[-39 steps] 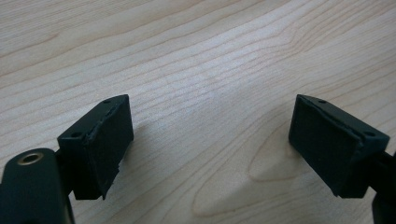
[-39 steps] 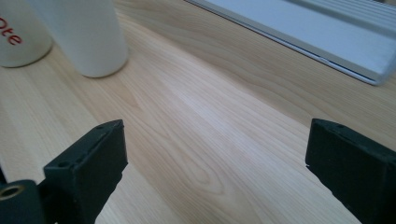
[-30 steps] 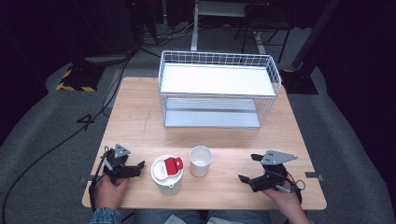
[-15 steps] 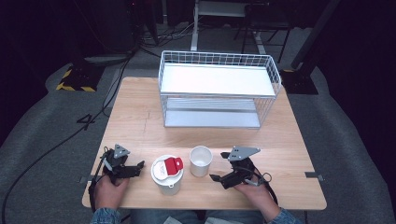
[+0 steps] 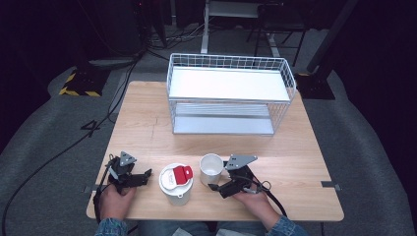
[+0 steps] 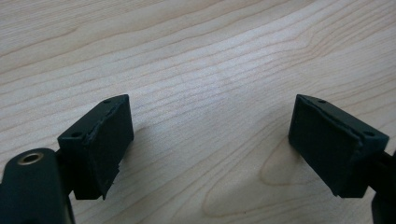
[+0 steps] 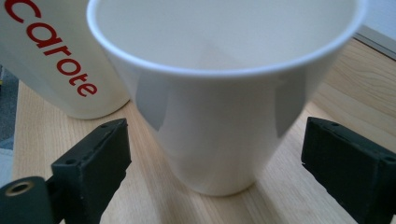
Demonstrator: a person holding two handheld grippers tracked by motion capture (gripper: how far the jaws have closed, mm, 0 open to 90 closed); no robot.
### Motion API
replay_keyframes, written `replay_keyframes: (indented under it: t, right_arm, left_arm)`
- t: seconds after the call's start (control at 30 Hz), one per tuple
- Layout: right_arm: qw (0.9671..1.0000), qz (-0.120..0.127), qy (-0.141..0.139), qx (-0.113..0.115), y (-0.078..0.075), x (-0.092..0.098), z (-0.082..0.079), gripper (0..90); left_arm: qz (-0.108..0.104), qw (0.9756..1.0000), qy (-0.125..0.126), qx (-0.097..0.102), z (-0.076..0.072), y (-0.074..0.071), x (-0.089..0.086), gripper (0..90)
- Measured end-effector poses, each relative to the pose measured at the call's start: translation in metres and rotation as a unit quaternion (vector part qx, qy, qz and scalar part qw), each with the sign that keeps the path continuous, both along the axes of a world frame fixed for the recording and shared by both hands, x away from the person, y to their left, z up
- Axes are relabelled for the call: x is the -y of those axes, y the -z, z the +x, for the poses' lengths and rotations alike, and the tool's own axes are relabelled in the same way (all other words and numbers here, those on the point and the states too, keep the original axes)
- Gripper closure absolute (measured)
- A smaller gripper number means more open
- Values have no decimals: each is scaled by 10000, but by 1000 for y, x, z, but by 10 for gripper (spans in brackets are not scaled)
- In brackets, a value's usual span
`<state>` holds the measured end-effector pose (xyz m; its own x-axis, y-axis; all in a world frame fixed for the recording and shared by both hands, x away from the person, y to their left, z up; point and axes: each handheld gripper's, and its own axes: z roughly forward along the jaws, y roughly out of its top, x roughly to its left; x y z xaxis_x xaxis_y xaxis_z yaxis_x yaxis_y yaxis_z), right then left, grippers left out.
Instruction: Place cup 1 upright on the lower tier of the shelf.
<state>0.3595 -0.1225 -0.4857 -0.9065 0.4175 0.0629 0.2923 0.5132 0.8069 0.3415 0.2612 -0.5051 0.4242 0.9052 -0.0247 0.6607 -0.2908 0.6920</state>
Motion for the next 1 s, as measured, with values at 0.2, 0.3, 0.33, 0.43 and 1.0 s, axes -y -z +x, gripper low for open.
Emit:
replay_keyframes:
  t: [0.2,0.3,0.33,0.43,1.0]
  right_arm:
    - [9999,32,-51,155,9,-9,0,90]
    - [9996,148,-61,224,12,-11,0,112]
    - [9995,174,-69,245,13,-12,0,122]
    - [9988,309,-39,366,15,-12,-2,161]
    - [9980,342,-2,533,15,-10,-3,231]
  left_arm:
    - [-2,10000,0,-1,0,0,0,146]
    - [-3,10000,0,0,0,0,0,146]
    - [-4,10000,-1,0,0,0,0,146]
    - [-2,10000,0,0,0,0,0,146]
    - [-2,10000,-1,1,0,0,0,146]
